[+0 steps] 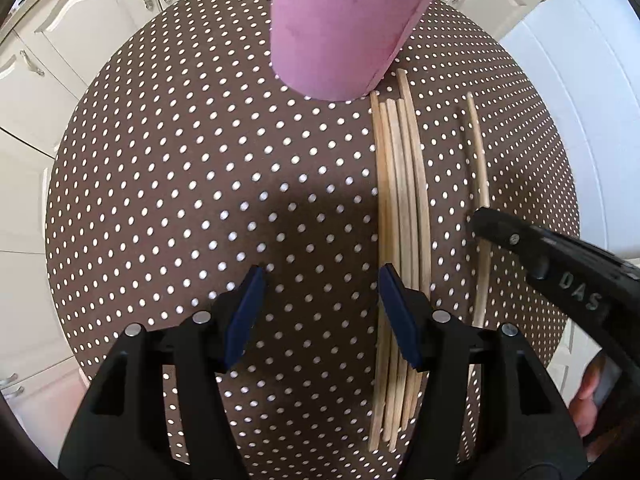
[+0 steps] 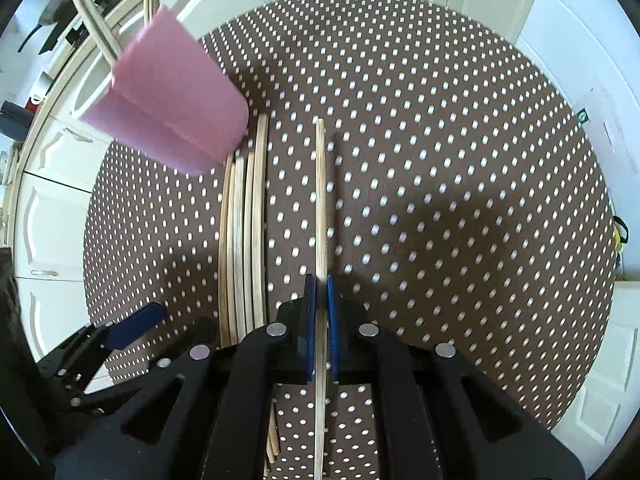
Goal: Organize utensils
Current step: 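Grasp one wooden stick with the right gripper while the left gripper grasps another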
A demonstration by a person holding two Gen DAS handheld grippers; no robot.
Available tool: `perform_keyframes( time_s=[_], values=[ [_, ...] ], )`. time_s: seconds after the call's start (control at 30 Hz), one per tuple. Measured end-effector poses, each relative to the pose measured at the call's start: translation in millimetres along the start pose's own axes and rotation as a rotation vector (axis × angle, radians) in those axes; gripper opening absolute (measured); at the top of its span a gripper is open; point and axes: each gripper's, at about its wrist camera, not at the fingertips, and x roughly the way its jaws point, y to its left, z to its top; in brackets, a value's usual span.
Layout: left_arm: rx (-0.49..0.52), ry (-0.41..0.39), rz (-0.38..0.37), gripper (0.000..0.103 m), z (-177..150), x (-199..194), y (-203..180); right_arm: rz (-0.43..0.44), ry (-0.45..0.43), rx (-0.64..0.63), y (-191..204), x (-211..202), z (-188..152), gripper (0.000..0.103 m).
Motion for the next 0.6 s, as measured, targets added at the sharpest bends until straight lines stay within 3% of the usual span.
perform_keyframes(
  time_s=[0.23,0.37,0.5,0.6],
  values=[
    [-0.037,0.004,0.079,0.063,12,11,-19,0.044,0.013,0.006,-32,-16,34,0.005],
    [-0.069,-0.005,0.115,0.066,18,11,-28,0.074,0.054,0.03,-56,-10,32,0.005],
    [-0.105,0.015,0.193,0.084,39,15,-35,0.107,0.076,0.052,-60,3,27,0.005],
    [-0.175,0.032,0.165,0.083,44,19,-31,0.121,0.087,0.043,-65,2,30,0.005]
  ],
)
